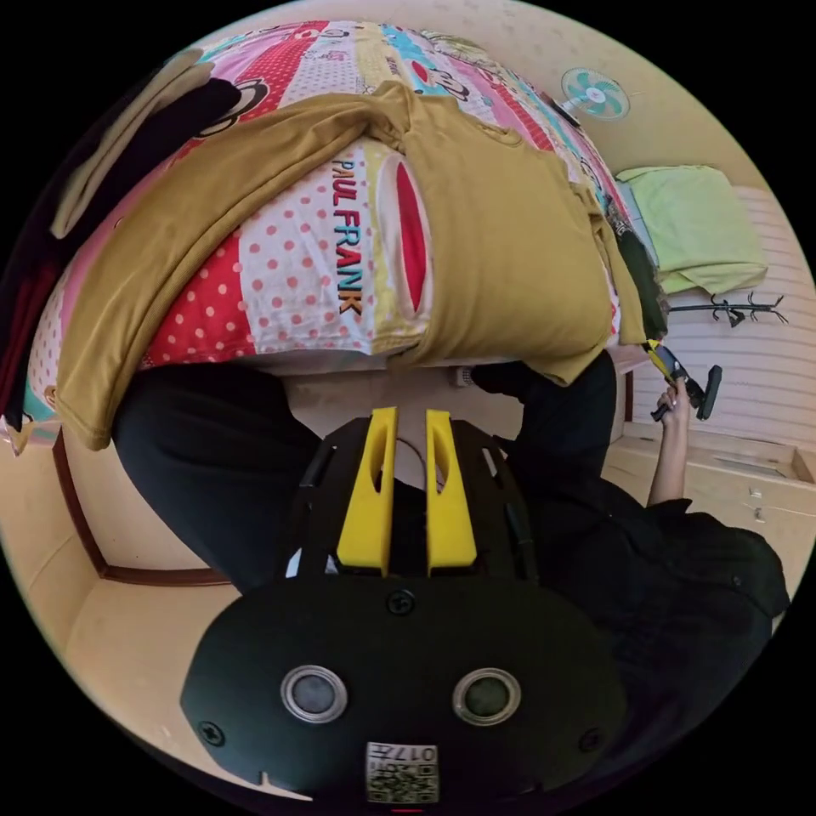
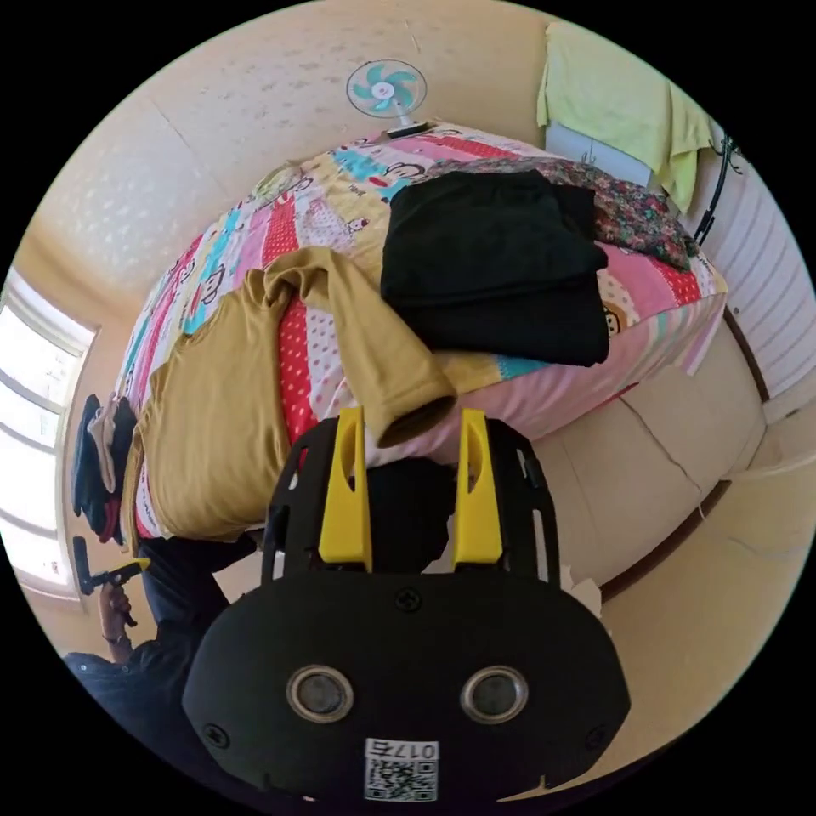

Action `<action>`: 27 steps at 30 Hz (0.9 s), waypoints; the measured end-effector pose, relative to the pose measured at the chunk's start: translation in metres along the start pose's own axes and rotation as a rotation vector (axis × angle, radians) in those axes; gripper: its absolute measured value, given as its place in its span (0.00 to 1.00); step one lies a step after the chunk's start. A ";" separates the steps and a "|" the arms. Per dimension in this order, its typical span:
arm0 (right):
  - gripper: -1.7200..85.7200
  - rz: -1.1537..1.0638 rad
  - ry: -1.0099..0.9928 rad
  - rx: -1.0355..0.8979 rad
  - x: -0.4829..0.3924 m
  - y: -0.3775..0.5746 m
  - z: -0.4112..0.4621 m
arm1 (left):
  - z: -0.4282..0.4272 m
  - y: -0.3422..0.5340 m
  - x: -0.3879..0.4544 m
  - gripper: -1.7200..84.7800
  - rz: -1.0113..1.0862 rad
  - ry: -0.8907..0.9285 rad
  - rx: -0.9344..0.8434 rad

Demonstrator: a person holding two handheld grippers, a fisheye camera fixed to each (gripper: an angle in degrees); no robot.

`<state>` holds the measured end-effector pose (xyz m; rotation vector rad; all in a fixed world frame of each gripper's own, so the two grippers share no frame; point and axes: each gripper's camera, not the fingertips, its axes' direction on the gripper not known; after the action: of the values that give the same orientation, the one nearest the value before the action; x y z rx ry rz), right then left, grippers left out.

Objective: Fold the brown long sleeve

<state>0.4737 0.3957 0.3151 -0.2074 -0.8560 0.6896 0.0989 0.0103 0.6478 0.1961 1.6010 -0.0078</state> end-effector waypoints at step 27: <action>0.17 0.691 -0.517 0.422 0.293 -0.060 -0.070 | -0.125 0.021 0.016 0.12 -0.105 0.166 0.064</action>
<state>0.6885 0.5423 0.4783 0.0737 -1.1110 1.5985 -0.0224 0.0489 0.6398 0.1655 1.7765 -0.1270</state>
